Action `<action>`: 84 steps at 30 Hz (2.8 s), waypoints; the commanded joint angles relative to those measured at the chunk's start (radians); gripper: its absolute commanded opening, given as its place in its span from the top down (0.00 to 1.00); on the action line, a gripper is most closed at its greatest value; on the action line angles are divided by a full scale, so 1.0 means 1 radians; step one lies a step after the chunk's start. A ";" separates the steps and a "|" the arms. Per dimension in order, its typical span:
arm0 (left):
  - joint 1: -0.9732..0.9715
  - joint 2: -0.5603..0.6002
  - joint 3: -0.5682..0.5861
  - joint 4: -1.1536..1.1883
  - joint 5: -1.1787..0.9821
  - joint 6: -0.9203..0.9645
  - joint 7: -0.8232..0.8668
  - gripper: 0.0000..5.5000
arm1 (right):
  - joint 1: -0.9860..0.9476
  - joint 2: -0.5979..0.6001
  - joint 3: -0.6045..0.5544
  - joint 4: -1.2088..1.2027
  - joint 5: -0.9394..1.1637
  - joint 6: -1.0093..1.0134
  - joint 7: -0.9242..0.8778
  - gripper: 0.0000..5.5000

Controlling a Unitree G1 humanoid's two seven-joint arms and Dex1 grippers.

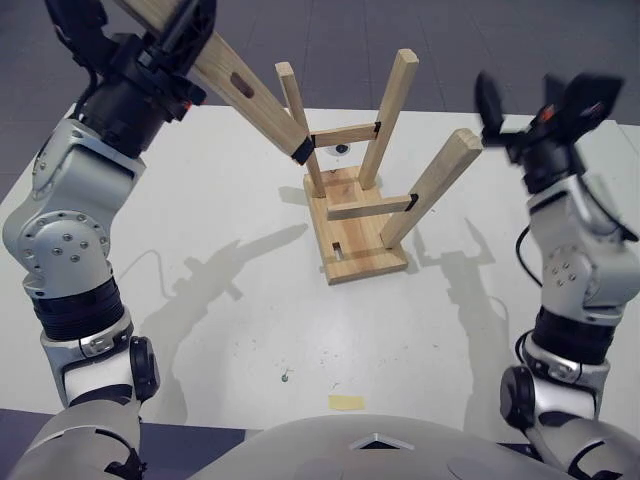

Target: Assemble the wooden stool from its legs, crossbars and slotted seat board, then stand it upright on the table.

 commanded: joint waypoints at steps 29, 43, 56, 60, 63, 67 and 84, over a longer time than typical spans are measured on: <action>0.061 -0.012 0.058 0.084 0.151 0.013 -0.123 0.81 | 0.075 -0.187 0.227 -0.264 0.410 0.087 0.438 0.21; 0.087 -0.048 0.021 0.038 0.223 0.044 -0.069 0.81 | 0.121 -0.134 0.240 -0.246 0.313 0.036 0.374 0.61; 0.134 -0.110 0.134 0.000 0.006 0.291 0.106 0.81 | 0.153 -0.110 0.263 -0.245 0.246 -0.021 0.367 0.61; 0.121 -0.127 0.114 0.017 0.001 0.305 0.134 0.81 | 0.164 -0.106 0.273 -0.246 0.239 -0.028 0.365 0.61; 0.143 -0.101 0.076 0.012 0.057 0.305 0.128 0.81 | 0.164 -0.100 0.279 -0.248 0.230 -0.034 0.357 0.61; 0.162 -0.065 0.063 0.012 0.107 0.311 0.119 0.81 | 0.173 -0.096 0.277 -0.247 0.215 -0.041 0.348 0.61; 0.184 -0.114 -0.021 -0.015 0.189 0.211 0.042 0.81 | 0.165 -0.081 0.292 -0.248 0.201 -0.043 0.343 0.62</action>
